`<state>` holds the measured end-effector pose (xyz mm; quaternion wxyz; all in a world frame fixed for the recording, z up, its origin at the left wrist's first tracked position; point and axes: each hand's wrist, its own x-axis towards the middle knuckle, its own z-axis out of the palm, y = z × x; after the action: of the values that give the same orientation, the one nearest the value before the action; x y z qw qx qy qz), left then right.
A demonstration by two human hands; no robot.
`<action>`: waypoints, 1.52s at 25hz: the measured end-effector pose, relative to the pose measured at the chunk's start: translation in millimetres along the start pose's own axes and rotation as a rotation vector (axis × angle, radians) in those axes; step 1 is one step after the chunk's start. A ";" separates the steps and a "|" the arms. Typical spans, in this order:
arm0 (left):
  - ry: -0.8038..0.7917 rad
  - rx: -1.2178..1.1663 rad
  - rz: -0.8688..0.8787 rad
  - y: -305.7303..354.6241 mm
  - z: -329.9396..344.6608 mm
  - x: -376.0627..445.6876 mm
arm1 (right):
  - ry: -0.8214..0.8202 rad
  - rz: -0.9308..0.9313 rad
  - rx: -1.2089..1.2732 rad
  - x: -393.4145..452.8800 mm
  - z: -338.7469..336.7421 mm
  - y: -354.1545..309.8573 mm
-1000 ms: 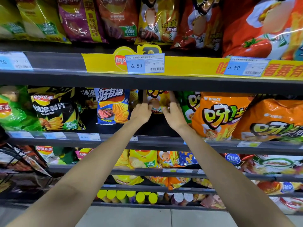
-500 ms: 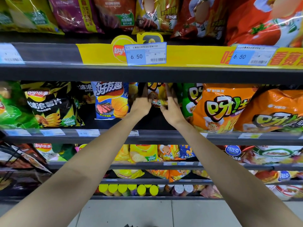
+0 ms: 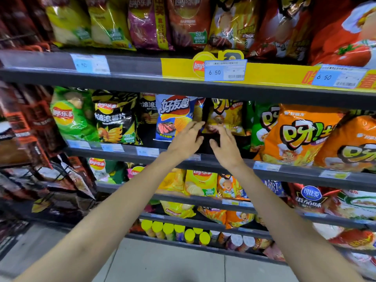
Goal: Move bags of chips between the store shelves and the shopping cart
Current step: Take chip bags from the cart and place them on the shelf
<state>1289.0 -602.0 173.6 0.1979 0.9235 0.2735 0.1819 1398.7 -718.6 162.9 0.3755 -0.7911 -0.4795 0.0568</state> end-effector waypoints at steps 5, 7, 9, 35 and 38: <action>-0.011 0.176 -0.074 -48.0 -39.1 -102.8 | -0.129 -0.144 -0.160 -52.8 35.5 -57.1; -0.010 0.258 -0.129 -75.2 -54.9 -156.9 | -0.191 -0.191 -0.194 -78.5 60.8 -90.2; -0.019 0.312 -0.187 -99.3 -71.1 -214.5 | -0.248 -0.254 -0.224 -105.8 87.5 -122.9; 0.549 0.396 -1.596 -210.5 -210.5 -837.9 | -1.068 -1.330 0.071 -471.8 430.6 -535.2; 0.544 0.423 -1.716 -236.9 -232.5 -881.9 | -1.114 -1.431 0.093 -494.2 468.0 -590.3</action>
<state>391.5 -866.4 61.4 0.0210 0.3470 0.9286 0.1297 501.7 -709.8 79.3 0.0665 -0.1463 -0.9658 0.2034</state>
